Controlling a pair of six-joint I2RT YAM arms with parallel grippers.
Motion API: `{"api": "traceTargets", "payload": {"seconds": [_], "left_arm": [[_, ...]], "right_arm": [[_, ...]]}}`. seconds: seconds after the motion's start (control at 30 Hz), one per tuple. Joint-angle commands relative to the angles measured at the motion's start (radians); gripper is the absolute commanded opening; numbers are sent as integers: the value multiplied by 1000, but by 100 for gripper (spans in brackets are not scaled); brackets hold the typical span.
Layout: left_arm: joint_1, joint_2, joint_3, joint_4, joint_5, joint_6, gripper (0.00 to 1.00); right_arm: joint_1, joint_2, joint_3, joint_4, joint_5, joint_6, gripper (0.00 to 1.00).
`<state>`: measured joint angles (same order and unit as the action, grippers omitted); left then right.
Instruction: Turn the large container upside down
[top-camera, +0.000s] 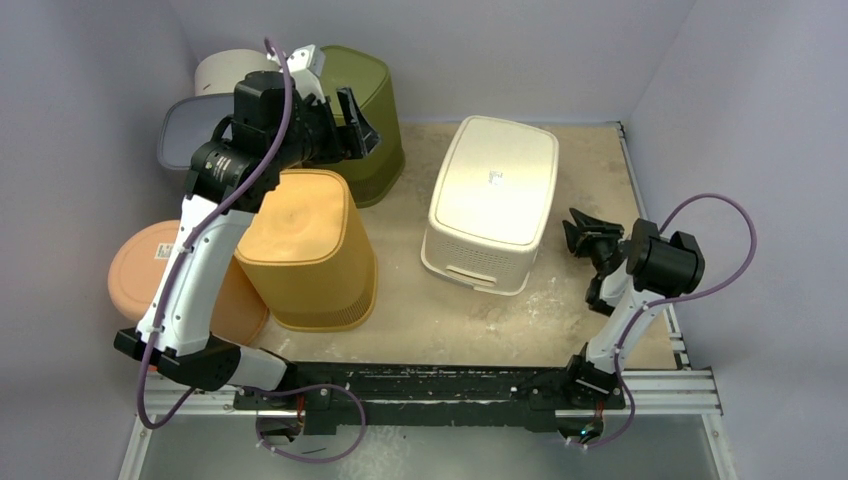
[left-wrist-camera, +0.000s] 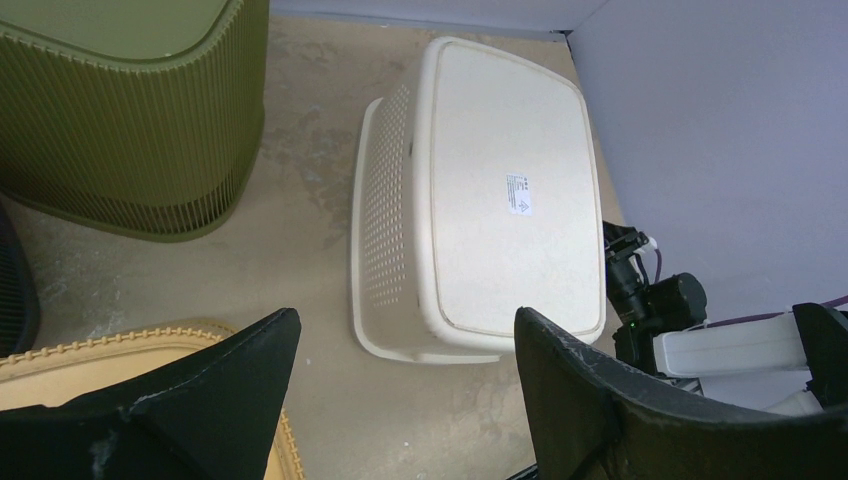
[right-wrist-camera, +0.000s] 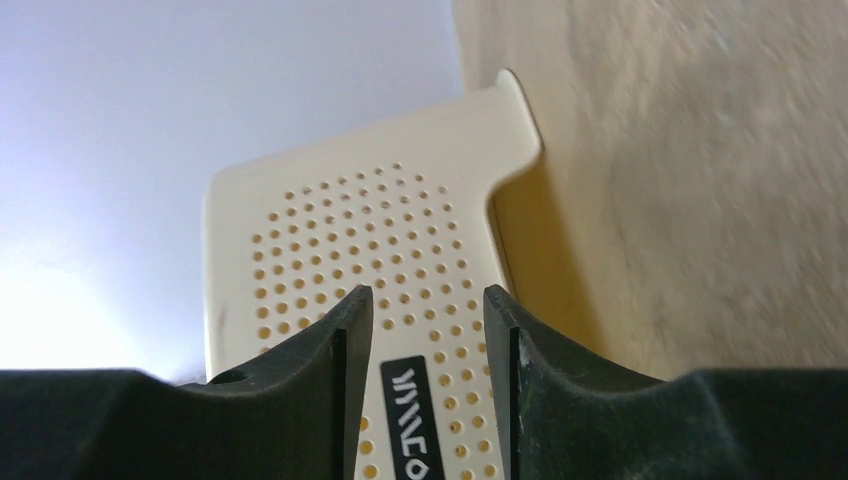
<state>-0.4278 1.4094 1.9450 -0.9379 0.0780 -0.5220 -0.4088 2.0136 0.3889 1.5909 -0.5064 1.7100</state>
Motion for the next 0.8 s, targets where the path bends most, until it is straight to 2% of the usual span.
{"api": "traceTargets", "payload": {"seconds": [0.0,0.23,0.3,0.4,0.47,0.57,0.6,0.67,0.7,0.73,0.77], "left_arm": [[-3,0,-32,74,2,1,76],[-4,23,-43,85,19,8,76],[-4,30,-33,83,21,11,76],[-5,31,-24,81,25,18,76],[-5,33,-20,70,23,27,76],[-6,33,-25,52,5,42,76],[-5,31,-27,43,-7,47,76],[-7,30,-26,35,-37,61,76],[-7,28,-26,32,-57,65,76],[-8,26,-27,31,-84,69,76],[-8,23,-28,31,-107,71,76]], "right_arm": [[-21,-47,95,347,-60,-48,49],[-21,-136,392,133,-56,-101,52],[-17,-159,511,10,-77,-158,52],[3,-216,719,-309,-137,-346,54],[26,-241,873,-605,-159,-545,55],[103,-260,1144,-1045,-95,-864,58],[135,-257,1220,-1217,-41,-991,62],[203,-243,1360,-1390,28,-1120,70],[236,-235,1410,-1492,72,-1199,80],[268,-228,1460,-1563,109,-1249,97],[300,-222,1500,-1617,139,-1295,99]]}}
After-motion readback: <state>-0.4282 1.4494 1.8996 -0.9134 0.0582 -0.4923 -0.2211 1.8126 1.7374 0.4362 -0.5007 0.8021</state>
